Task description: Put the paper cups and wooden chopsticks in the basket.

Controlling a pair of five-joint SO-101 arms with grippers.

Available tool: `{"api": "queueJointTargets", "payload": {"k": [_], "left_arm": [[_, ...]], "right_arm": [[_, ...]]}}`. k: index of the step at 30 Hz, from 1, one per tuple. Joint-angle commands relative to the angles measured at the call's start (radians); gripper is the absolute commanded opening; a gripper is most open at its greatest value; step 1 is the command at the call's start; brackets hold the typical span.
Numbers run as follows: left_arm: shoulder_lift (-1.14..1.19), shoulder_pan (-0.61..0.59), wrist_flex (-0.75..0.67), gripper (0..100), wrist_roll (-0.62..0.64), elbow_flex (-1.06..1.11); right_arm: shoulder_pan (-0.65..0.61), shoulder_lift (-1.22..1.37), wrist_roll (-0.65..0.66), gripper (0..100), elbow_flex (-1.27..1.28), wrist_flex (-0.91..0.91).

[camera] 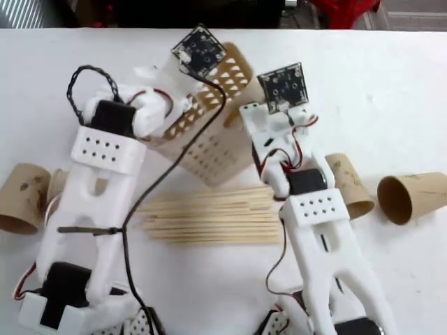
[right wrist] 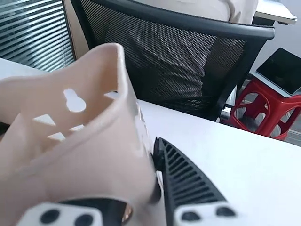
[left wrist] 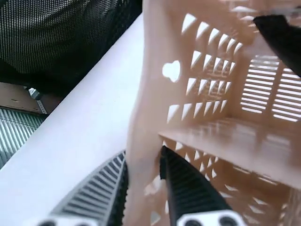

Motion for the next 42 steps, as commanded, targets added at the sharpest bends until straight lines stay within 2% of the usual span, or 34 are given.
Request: {"api": "queueJointTargets", "payload": {"k": [1,5,12,18,21,26,32,42], "left_arm": [[0.036,-0.001,-0.058,2,0.040,-0.018],[0.153,-0.004,-0.040,2,0.041,-0.104],[0.335,-0.002,0.100,2,0.043,-0.362],[0.461,0.005,0.204,2,0.127,-0.603],[0.526,0.005,0.249,2,0.127,-0.710],[0.593,-0.007,0.336,3,0.127,-0.875],[0.610,-0.001,0.417,15,0.126,-1.023],[0.610,-0.010,0.405,15,0.117,-0.924]], "right_arm": [[0.030,0.076,-0.011,1.7,-0.037,-0.067],[0.058,0.242,-0.012,1.7,-0.097,-0.105],[0.097,0.417,-0.011,3.2,-0.127,-0.097],[0.124,0.426,-0.017,25.9,-0.130,-0.016],[0.124,0.389,-0.014,31.5,-0.129,0.030],[0.145,0.259,-0.012,31.6,-0.123,0.041],[0.145,0.111,-0.011,29.7,-0.124,0.119],[0.145,0.191,-0.011,29.8,-0.123,0.151]]}}
